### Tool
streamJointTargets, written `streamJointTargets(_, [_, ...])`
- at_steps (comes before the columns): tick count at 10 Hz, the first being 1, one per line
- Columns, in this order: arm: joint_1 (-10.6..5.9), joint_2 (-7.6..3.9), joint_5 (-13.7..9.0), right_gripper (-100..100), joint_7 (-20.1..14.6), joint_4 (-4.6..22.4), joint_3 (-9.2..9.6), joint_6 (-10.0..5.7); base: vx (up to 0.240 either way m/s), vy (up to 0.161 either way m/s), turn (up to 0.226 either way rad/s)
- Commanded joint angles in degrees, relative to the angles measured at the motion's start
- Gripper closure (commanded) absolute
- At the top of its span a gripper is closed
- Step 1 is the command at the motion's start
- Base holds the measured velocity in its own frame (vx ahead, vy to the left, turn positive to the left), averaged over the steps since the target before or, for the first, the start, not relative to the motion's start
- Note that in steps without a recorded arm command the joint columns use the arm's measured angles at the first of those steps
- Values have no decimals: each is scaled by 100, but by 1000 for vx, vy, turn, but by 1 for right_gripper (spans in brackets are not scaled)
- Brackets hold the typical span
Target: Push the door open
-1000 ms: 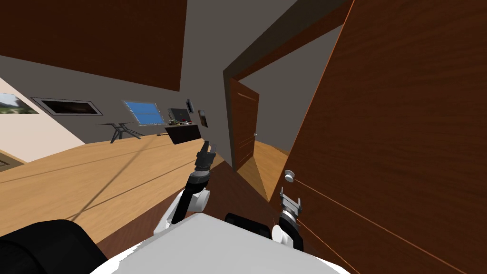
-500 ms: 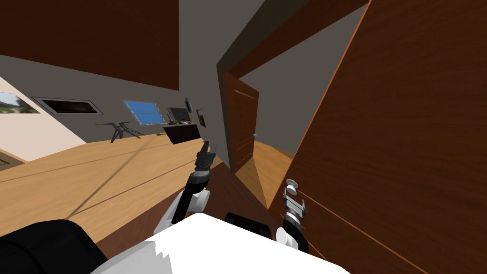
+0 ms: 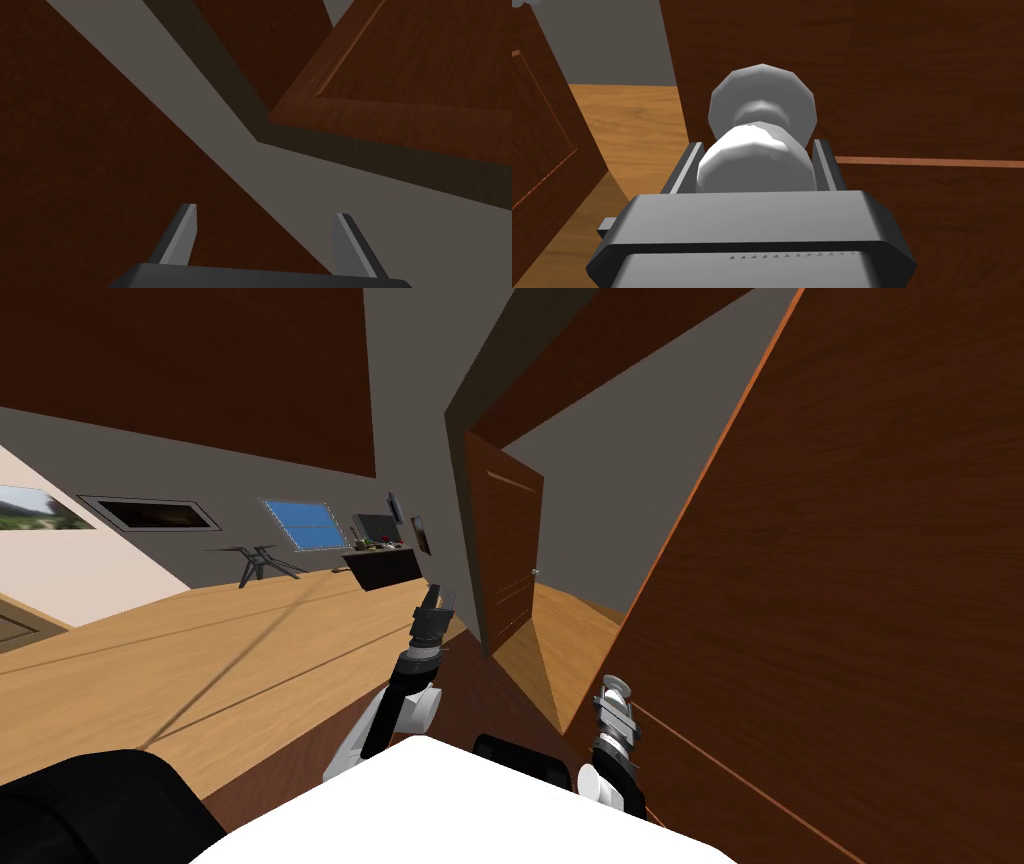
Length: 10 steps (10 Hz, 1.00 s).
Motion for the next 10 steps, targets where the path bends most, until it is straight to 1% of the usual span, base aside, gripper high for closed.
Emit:
streamJointTargets(1, [22, 1, -1, 100, 3, 5, -3, -13, -7, 10, -8])
streamJointTargets(4, [22, 1, -1, 100, 3, 5, -3, -13, 0, 0, 0])
streamJointTargets(5, [-8, -52, -45, 100, 16, 0, -67, -3, 91, -16, -16])
streamJointTargets(7, [-11, -89, -87, 100, 29, 0, -125, -10, 180, -22, -37])
streamJointTargets(10, [-20, -165, -202, 100, 65, -1, -286, -32, 202, -40, -46])
